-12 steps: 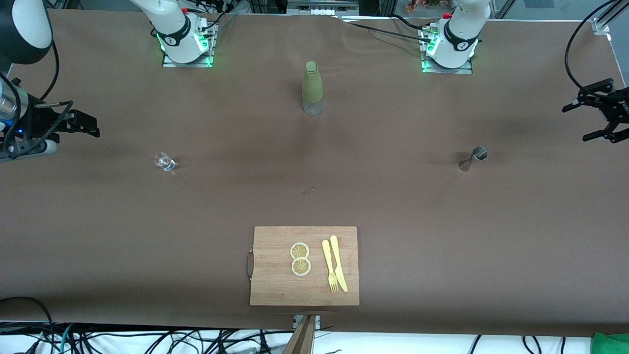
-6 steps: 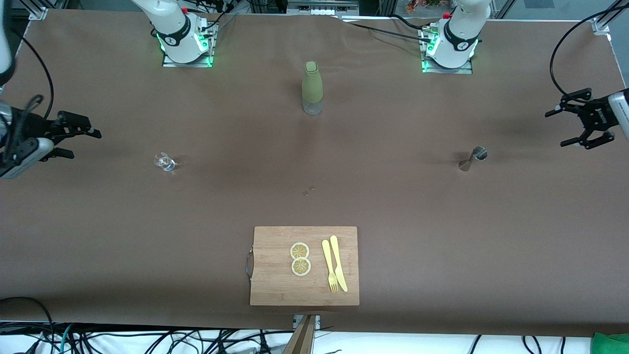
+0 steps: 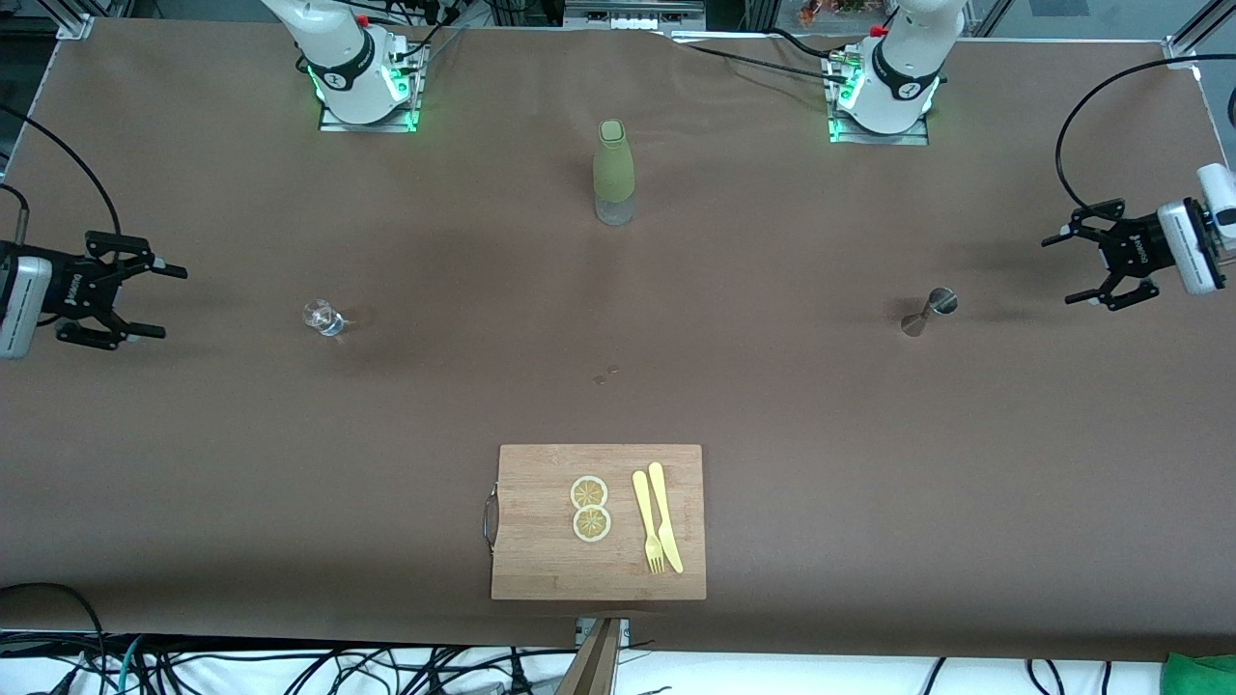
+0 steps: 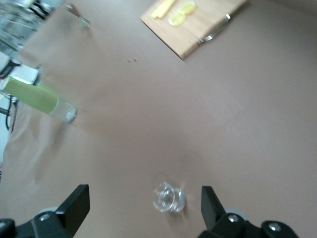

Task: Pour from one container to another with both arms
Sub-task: 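Lower the right gripper to the beaker while the left gripper approaches the jigger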

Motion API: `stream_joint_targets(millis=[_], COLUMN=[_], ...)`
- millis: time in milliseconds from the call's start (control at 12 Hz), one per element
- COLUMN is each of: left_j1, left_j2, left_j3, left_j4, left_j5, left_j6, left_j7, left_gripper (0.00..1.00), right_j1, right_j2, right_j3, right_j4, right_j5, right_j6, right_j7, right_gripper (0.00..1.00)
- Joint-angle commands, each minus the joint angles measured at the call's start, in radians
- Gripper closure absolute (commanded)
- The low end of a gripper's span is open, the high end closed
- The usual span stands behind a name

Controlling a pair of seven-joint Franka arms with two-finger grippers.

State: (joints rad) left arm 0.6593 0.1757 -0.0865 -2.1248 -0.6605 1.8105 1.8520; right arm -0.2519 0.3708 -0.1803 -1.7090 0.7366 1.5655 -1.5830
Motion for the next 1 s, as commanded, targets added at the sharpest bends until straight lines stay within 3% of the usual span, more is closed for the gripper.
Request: stream_joint_targets(millis=[0, 502, 920], left_j1=[0.011, 0.002, -0.006], left_j2=[0.059, 0.195, 0.306], left_j3=[-0.009, -0.01, -0.015], left_j4=[-0.003, 0.002, 0.013], left_j5=[-0.048, -0.129, -0.181], left_j6=[0.018, 0.019, 0.035], left_j7=[0.142, 0.39, 0.521], left_gripper=[0.0, 0.0, 0.01], right_j1=[-0.062, -0.145, -0.15], right_j2=[0.126, 0.357, 0.503], right_j3=[0.008, 0.008, 0.008], right_j4=[0.017, 0.017, 0.006], right_j5=[0.143, 0.305, 0.349], right_j6=[-0.083, -0.176, -0.237], right_j7=[-0.277, -0.789, -0.991], right_gripper=[0.0, 0.0, 0.0])
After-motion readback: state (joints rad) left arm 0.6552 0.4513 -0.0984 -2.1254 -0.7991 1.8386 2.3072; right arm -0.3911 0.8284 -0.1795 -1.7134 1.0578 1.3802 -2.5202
